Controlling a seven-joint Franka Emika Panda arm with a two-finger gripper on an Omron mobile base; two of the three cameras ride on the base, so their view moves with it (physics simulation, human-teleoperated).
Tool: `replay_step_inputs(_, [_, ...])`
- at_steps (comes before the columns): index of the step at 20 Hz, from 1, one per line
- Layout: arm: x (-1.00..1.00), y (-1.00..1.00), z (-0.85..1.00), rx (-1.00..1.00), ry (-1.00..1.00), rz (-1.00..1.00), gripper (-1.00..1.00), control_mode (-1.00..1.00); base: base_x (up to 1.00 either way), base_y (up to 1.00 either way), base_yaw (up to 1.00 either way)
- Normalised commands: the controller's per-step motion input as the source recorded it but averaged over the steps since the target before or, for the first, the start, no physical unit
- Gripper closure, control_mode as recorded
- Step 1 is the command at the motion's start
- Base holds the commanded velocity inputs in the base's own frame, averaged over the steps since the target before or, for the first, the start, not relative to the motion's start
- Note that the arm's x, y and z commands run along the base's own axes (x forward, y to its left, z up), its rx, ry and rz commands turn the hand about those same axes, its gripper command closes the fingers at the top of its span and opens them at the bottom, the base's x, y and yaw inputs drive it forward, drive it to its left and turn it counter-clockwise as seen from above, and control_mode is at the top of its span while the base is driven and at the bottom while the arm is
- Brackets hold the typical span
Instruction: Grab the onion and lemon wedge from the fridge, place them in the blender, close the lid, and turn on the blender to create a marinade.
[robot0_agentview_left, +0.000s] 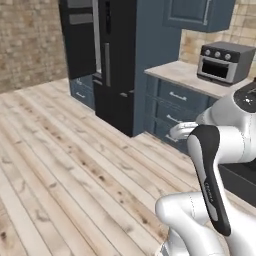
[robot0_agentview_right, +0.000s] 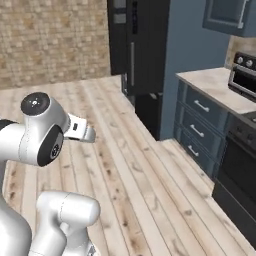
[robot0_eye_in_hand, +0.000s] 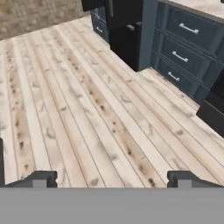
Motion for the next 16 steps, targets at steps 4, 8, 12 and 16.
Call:
replay_step_inputs(4, [0.0, 0.0, 0.0, 0.0, 0.0, 0.0, -1.0, 1.0, 1.0, 0.99, -0.31])
replay_step_inputs(8, [0.0, 0.0, 0.0, 0.0, 0.0, 0.0, -1.0, 1.0, 1.0, 0.97, -0.23])
replay_step_inputs(12, [0.0, 0.0, 0.0, 0.0, 0.0, 0.0, -1.0, 1.0, 1.0, 0.97, -0.23])
replay_step_inputs(16, [0.0, 0.0, 0.0, 0.0, 0.0, 0.0, -1.0, 1.0, 1.0, 0.88, -0.3])
